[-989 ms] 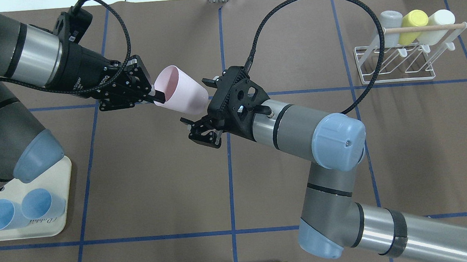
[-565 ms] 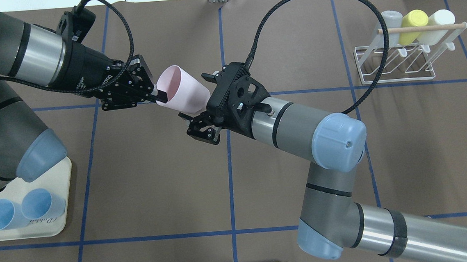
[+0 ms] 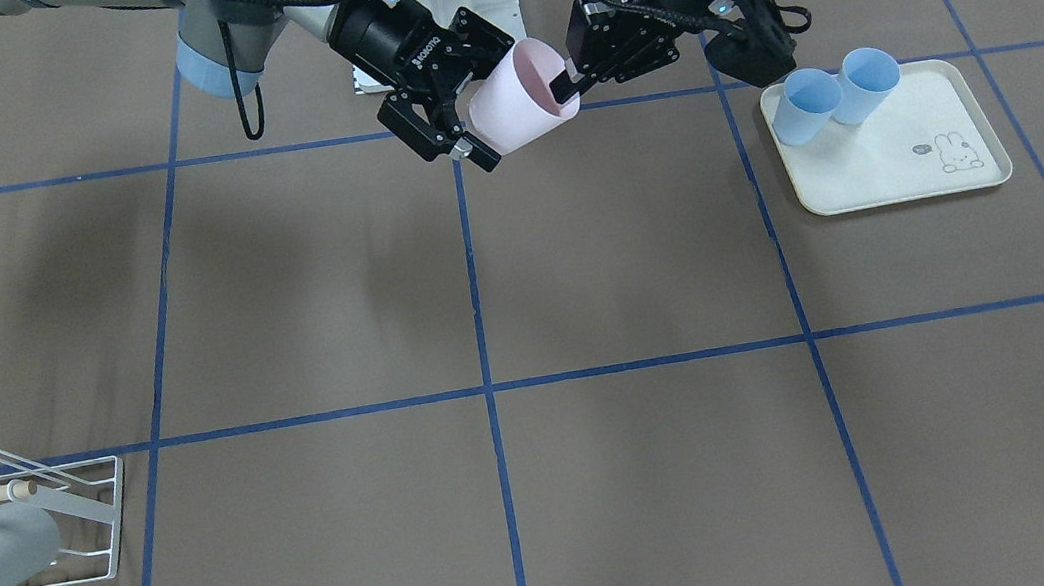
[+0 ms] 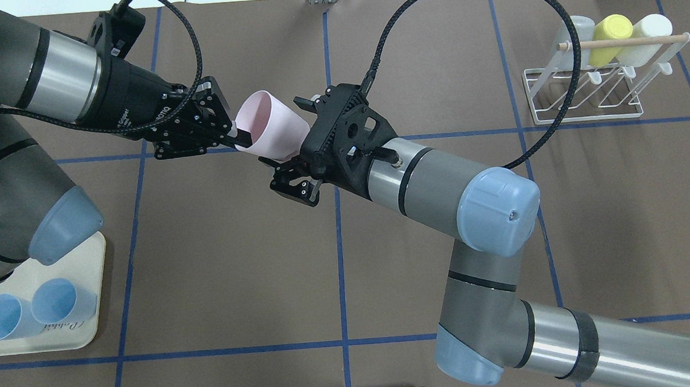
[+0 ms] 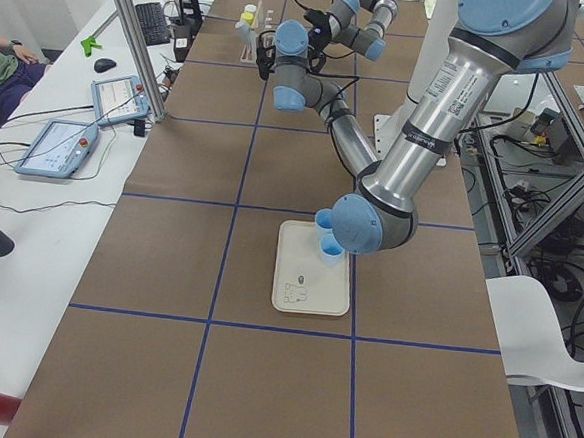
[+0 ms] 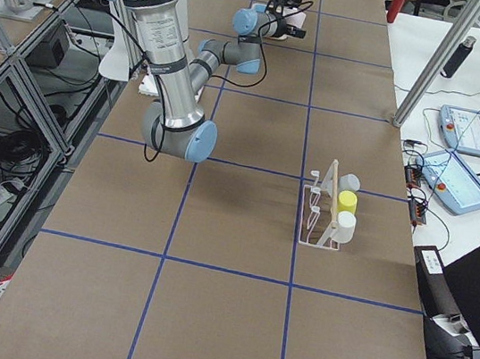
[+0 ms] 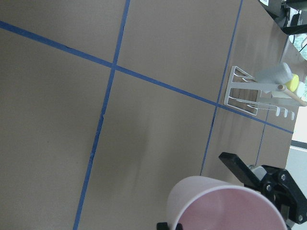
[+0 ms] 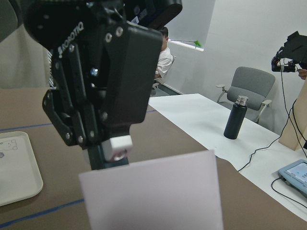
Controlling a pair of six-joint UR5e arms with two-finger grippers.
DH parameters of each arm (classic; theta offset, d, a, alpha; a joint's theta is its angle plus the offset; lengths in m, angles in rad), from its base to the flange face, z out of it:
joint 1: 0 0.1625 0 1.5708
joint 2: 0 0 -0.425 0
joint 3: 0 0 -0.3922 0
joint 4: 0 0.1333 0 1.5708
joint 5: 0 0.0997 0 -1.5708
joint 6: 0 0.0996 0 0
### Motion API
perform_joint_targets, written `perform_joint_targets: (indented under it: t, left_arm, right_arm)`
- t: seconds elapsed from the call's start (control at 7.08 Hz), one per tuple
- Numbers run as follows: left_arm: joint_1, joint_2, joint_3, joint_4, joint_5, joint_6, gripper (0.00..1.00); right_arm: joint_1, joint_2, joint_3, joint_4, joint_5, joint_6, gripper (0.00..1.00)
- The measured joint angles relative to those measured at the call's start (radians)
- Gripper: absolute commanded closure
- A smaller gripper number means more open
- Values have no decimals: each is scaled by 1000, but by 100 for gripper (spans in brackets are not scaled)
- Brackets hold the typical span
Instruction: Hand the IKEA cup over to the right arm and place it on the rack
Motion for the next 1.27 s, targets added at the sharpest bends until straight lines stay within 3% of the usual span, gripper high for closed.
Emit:
perform_joint_targets:
  t: [0.14,0.28,0.42,0.57,0.99,1.27]
  left_arm:
    - [0,-1,0,0,0,0,100]
    - [0,-1,0,-1,0,0,88]
    - [0,-1,-1,-1,-1,0,20]
    - [0,-1,-2,-3,-2,0,0]
    - [-64,2,-8,1,-27,26,0]
    - [-155,59,-5,4,-74,119,0]
  right_arm:
    - [-3,0,2,0,-6,-11,44]
    - [-7,0,4,0,-8,-16,52]
    - [-11,-2,4,0,-9,-18,59]
    - [-13,-4,4,0,-10,-18,63]
    - [-11,-15,26,-9,-11,-14,67]
    - [16,-26,78,-132,-10,20,67]
